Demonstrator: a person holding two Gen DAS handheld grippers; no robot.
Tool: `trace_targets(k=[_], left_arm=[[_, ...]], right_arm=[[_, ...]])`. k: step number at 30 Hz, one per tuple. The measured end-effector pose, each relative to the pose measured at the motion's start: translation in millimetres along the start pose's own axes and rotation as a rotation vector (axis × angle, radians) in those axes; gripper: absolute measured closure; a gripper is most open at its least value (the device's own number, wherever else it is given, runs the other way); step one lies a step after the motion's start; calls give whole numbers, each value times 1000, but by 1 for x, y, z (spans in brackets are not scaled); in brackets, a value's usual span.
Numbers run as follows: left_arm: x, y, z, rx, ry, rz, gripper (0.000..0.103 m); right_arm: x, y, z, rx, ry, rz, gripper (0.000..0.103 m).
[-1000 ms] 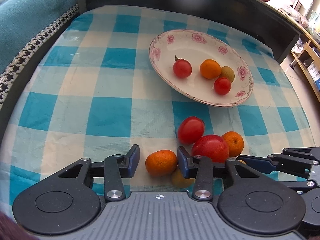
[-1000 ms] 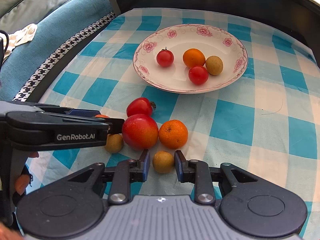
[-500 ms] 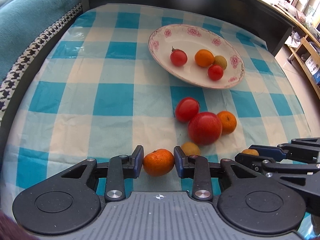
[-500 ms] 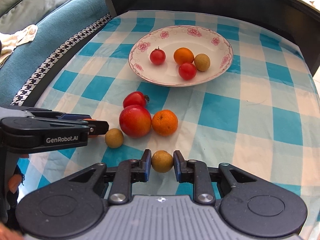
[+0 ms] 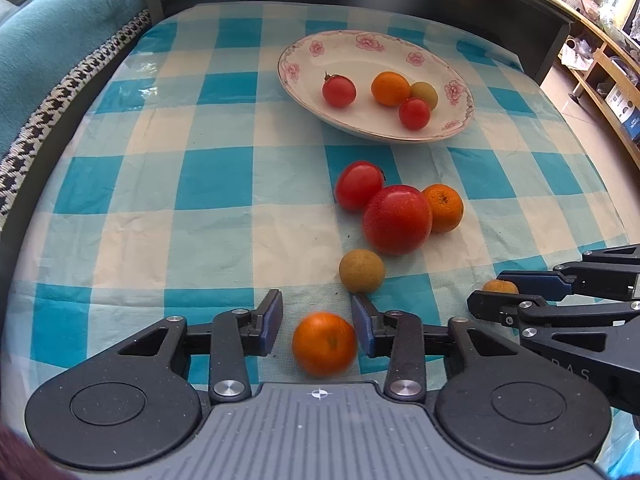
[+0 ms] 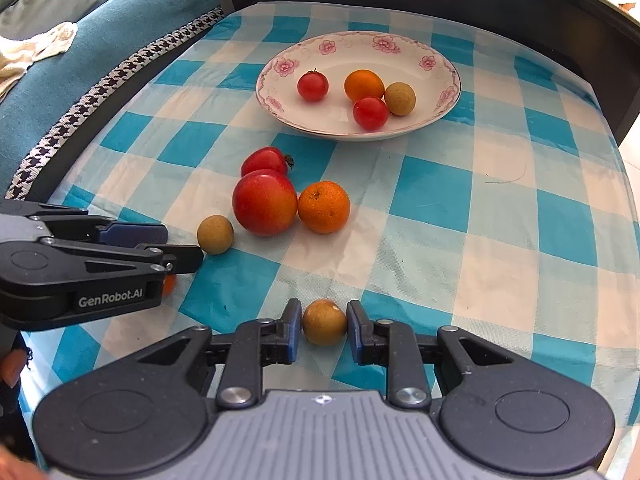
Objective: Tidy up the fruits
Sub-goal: 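Grasp a brown fruit with the right gripper while the left gripper grasps a tangerine, then carry the brown fruit and tangerine in both grippers over the bowl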
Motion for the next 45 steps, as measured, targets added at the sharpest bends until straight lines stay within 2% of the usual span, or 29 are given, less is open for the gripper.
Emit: trace_targets(k=[5,11,18,34,45], left_arm=[[1,3,2,-9,1,2,48],[2,5,3,-9,-9,1,50],[5,7,3,-20,-27,6,61],[15,8,2,2,-13,26,61],[23,-5,4,12,16,65,61]], right_arm=[[0,-1,1,-4,-4,1,76],[-1,-1,0,0,2,-1,76],[-1,1,-2,14,21,-9,76],[6,0,-4,24,28,8,77],[12,-8,-7,19,28,33,77]])
Point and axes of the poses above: each gripper's, at about its wrist camera, not at the fingertips, and x roughly against the way its jaws point, z to its right, y to its underside, the point moved 2 cm from there along -x, roughly the way its jaws point, and after that the axes turned 9 degrees about -y, right-handed, at the moved point
